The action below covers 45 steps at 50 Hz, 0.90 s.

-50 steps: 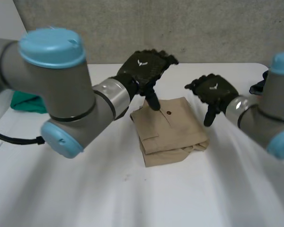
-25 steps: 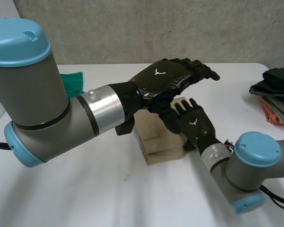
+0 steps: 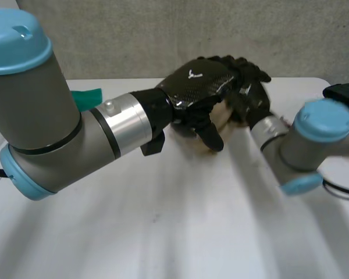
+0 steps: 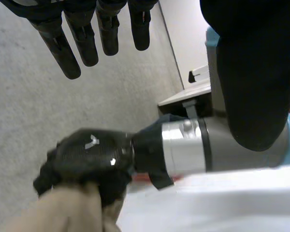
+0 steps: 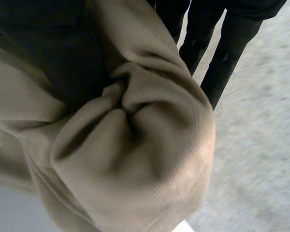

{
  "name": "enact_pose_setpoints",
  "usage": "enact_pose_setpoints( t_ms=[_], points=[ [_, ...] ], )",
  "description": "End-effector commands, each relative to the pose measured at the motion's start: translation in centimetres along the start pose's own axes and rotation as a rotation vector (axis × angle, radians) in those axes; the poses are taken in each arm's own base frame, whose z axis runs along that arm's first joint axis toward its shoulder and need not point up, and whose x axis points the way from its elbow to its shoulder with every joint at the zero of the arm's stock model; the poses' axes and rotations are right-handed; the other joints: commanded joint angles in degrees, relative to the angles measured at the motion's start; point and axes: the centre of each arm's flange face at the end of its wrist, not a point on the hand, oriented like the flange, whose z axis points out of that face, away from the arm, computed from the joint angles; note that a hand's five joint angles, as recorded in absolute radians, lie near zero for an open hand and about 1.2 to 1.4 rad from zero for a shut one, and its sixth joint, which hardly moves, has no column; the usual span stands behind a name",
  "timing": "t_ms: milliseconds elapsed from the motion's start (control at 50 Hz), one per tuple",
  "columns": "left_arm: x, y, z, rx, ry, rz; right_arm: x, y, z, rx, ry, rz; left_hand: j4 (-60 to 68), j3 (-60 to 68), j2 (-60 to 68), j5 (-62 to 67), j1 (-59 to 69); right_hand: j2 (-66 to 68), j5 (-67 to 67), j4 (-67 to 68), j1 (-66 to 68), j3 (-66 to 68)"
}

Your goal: Fold the laundry.

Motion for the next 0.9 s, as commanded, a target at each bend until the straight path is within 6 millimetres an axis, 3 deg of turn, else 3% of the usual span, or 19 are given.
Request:
enact_pose_setpoints(
  t_ms=[20,40,60,120,140,200,220,260,280,360,420,440,540,620,700,800,820,860,900],
  points=[
    [-0.3,-2.5,-0.2,0.092,-0.043,0.058,9.0,-4.5,2.3,0.107,0.164,0.055,-0.26,-0.78,-0.76,0.16,-0.52,14.68,18.2,11.56,25.99,14.33],
    [-0.3,-2.8,-0.2,0.102,-0.045,0.061,10.4,-5.0,2.3,0.122,0.191,0.052,-0.26,-0.78,-0.76,0.16,-0.52,14.68,18.2,11.56,25.99,14.33],
    [-0.3,-2.9,-0.2,0.107,-0.049,0.061,13.1,-5.7,2.3,0.139,0.238,0.047,-0.26,-0.78,-0.76,0.16,-0.52,14.68,18.2,11.56,25.99,14.33],
    [-0.4,-3.2,-0.2,0.122,-0.052,0.044,17.7,-6.4,1.9,0.151,0.312,0.026,-0.26,-0.78,-0.76,0.16,-0.52,14.68,18.2,11.56,25.99,14.33],
    [-0.4,-3.2,-0.1,0.123,-0.051,0.037,19.9,-6.4,1.5,0.145,0.345,0.012,-0.26,-0.78,-0.76,0.16,-0.52,14.68,18.2,11.56,25.99,14.33],
    [-0.3,-3.1,-0.1,0.124,-0.047,0.013,23.5,-6.2,0.7,0.13,0.373,-0.014,-0.26,-0.78,-0.76,0.16,-0.52,14.68,18.2,11.56,25.99,14.33],
    [-0.3,-3.1,-0.1,0.123,-0.047,0.01,25.5,-5.6,0.2,0.11,0.373,-0.028,-0.26,-0.78,-0.76,0.16,-0.52,14.68,18.2,11.56,25.99,14.33],
    [-0.3,-2.9,-0.2,0.119,-0.047,0.005,27.4,-4.8,-0.4,0.086,0.362,-0.037,-0.26,-0.78,-0.76,0.16,-0.52,14.68,18.2,11.56,25.99,14.33],
    [-0.3,-2.9,-0.2,0.118,-0.047,0.004,28.2,-4.1,-0.7,0.068,0.356,-0.035,-0.26,-0.78,-0.76,0.16,-0.52,14.68,18.2,11.56,25.99,14.33],
    [-0.2,-2.4,-0.1,0.105,-0.044,-0.005,32.4,2.2,-2.7,-0.043,0.334,0.011,-0.26,-0.78,-0.76,0.16,-0.52,14.68,18.2,11.56,25.99,14.33],
    [-0.2,-1.8,0.0,0.092,-0.043,-0.012,33.9,5.2,-3.8,-0.09,0.351,0.033,-0.26,-0.78,-0.76,0.16,-0.52,14.68,18.2,11.56,25.99,14.33],
    [-0.1,-1.6,0.0,0.088,-0.042,-0.015,34.8,7.4,-4.6,-0.123,0.362,0.043,-0.26,-0.78,-0.76,0.16,-0.52,14.68,18.2,11.56,25.99,14.33],
    [-0.1,-1.0,0.1,0.073,-0.038,-0.021,36.4,13.3,-7.2,-0.211,0.38,0.084,-0.26,-0.78,-0.76,0.16,-0.52,14.68,18.2,11.56,25.99,14.33],
    [-0.2,-0.6,0.3,0.063,-0.04,-0.026,35.3,16.9,-8.0,-0.26,0.314,0.088,-0.26,-0.78,-0.76,0.16,-0.52,14.68,18.2,11.56,25.99,14.33],
    [-0.3,-0.5,0.3,0.06,-0.042,-0.028,34.1,18.3,-8.4,-0.293,0.261,0.047,-0.1,-0.61,-0.59,0.33,-0.35,14.68,18.2,11.56,25.99,14.33],
    [-0.3,-0.4,0.3,0.059,-0.042,-0.029,33.9,17.5,-8.6,-0.311,0.25,-0.007,-0.1,-0.61,-0.59,0.33,-0.35,14.68,18.2,11.56,25.99,14.33],
    [-0.3,-0.5,0.3,0.06,-0.042,-0.026,34.0,16.7,-8.4,-0.304,0.252,-0.017,-0.1,-0.61,-0.59,0.33,-0.35,-9.9,-6.38,-13.03,1.4,-10.26],
    [-0.3,-0.5,0.3,0.062,-0.044,-0.027,34.2,15.8,-8.3,-0.296,0.258,-0.025,0.07,-0.44,-0.43,0.5,-0.18,-43.29,-39.77,-46.42,-31.99,-43.65],
    [-0.3,-0.5,0.3,0.062,-0.044,-0.029,34.3,14.8,-8.3,-0.294,0.27,-0.026,0.07,-0.44,-0.43,0.5,-0.18,-55.32,-51.8,-58.44,-44.01,-55.67]
  ],
)
